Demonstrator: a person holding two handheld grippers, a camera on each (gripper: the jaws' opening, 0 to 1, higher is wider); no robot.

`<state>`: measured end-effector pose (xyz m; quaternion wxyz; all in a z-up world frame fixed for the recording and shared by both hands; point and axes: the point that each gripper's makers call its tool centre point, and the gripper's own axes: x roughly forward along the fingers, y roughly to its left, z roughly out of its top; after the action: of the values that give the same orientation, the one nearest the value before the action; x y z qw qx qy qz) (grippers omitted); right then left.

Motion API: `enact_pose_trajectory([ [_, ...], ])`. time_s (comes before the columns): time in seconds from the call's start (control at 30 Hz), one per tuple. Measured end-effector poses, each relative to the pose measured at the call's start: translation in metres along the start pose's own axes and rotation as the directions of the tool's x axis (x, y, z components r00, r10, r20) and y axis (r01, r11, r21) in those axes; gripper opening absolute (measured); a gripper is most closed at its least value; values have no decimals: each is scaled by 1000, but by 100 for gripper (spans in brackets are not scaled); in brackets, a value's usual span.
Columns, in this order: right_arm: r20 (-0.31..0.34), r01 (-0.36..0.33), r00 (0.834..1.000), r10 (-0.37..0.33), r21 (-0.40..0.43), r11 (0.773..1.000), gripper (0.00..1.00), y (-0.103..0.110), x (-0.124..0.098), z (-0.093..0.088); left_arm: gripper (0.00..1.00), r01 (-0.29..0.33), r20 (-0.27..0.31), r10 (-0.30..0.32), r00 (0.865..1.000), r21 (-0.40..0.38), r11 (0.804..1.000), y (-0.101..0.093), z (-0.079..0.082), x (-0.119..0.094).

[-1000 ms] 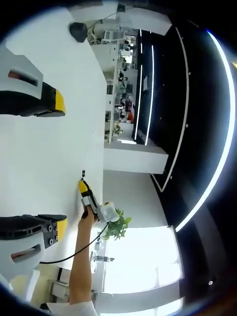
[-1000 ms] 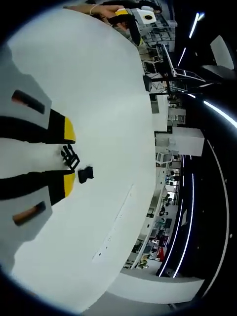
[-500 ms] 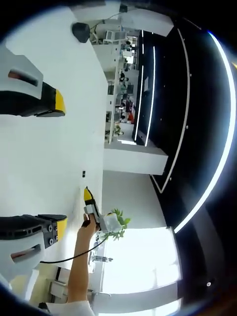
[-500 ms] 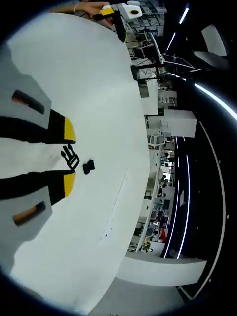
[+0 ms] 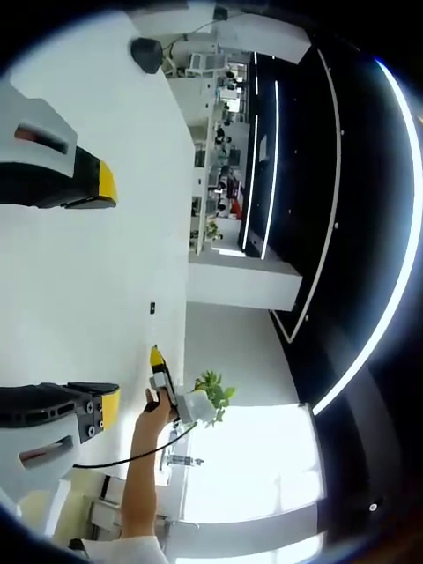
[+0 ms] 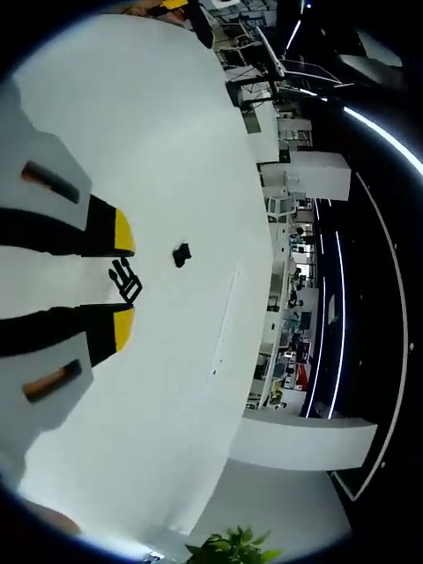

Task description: Snap the two parts of the plastic buckle together until the buckle closes and remains connected.

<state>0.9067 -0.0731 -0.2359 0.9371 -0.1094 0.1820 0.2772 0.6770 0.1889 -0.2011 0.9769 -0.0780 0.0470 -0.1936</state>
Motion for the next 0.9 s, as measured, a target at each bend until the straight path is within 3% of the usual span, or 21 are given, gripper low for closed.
enact_pose_trajectory([
  [0.4, -16, 35, 999, -34, 95, 995, 20, -6, -4, -14, 82, -1, -7, 1, 1000, -3, 1000, 1, -3, -1],
  [0.9, -28, 47, 999, -45, 66, 997, 21, 3, -4, -20, 82, 12, 10, -12, 1000, 10, 1000, -4, 1, -2],
])
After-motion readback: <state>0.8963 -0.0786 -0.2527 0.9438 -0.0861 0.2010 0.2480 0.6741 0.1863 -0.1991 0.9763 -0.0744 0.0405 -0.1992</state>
